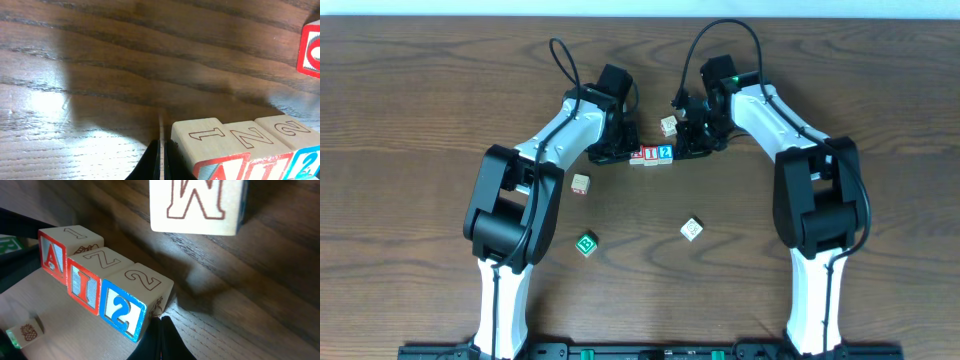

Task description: Spell out Ai2

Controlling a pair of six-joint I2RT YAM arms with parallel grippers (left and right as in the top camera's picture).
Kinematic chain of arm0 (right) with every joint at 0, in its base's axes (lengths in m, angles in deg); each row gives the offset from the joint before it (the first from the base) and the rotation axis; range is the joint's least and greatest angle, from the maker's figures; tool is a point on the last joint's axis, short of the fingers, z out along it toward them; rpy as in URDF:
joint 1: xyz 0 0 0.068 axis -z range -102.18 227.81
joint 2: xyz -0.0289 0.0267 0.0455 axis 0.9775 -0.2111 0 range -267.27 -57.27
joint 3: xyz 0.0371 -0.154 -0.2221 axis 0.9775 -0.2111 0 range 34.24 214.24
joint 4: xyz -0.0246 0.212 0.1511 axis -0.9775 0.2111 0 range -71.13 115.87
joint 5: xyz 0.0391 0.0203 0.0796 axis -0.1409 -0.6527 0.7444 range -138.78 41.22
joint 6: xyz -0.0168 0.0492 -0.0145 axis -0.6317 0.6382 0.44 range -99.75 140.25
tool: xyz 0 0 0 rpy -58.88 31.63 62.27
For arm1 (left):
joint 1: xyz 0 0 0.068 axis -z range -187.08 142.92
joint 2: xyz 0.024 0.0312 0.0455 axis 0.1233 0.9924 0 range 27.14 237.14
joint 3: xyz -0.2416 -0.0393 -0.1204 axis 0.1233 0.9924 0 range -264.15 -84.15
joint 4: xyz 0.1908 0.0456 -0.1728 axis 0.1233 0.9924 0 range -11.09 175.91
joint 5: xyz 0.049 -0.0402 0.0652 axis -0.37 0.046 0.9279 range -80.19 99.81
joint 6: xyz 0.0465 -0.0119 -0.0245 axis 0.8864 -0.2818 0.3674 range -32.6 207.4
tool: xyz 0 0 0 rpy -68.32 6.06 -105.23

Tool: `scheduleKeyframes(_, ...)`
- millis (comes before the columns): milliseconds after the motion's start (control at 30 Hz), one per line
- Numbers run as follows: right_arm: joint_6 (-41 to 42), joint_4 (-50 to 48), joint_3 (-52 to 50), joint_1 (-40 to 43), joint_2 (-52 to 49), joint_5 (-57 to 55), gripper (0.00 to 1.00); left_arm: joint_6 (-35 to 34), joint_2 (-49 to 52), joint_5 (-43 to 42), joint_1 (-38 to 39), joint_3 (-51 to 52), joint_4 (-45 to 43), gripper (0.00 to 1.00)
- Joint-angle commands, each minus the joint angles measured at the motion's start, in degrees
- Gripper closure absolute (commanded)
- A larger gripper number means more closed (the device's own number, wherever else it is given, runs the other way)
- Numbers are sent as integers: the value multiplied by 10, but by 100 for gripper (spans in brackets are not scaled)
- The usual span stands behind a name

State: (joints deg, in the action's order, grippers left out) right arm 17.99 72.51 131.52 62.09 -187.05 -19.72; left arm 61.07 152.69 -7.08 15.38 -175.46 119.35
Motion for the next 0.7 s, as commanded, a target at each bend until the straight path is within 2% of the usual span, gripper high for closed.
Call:
scheduleKeyframes(0, 5, -4, -3, -14, -5, 11, 99, 33, -8, -5, 0, 2, 0, 94)
scheduleKeyframes(667, 10, 6, -3, -23, -5, -17, 98, 86, -8, -1, 0, 2, -1, 94)
